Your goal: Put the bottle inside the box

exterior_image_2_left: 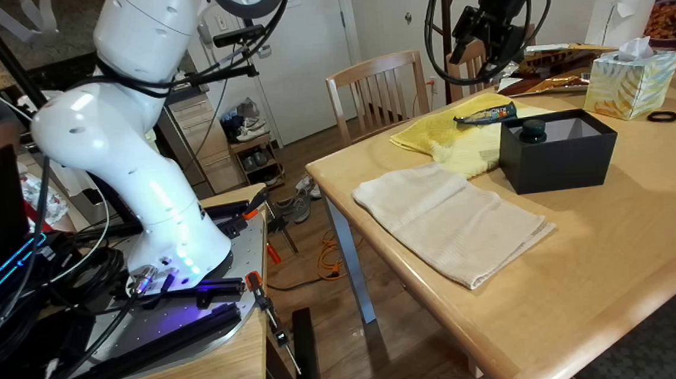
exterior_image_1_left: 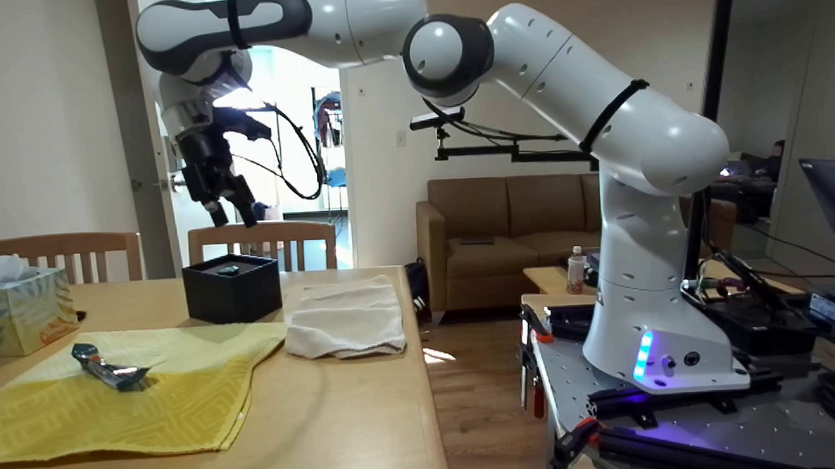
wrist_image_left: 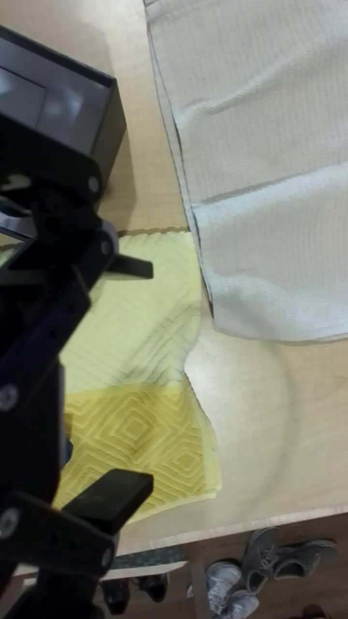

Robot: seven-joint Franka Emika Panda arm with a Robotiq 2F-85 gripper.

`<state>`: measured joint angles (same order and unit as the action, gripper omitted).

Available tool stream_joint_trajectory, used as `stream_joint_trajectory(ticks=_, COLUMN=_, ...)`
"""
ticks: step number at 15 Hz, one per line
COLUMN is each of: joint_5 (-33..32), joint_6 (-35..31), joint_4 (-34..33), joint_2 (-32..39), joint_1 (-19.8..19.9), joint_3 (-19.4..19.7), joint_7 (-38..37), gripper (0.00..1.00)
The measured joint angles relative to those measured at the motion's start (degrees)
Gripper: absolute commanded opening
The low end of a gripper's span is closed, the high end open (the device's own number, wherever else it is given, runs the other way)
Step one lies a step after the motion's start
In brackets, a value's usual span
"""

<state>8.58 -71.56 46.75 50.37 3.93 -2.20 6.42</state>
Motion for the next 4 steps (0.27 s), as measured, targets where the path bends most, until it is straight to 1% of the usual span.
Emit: stream_joint_trajectory(ticks=4, joint_5=0.0, joint_6=0.1, joint_4=2.4, joint_2=-0.7, joint_1=-0.3, joint_3=0.0, joint_7=1.0, gripper=1.0)
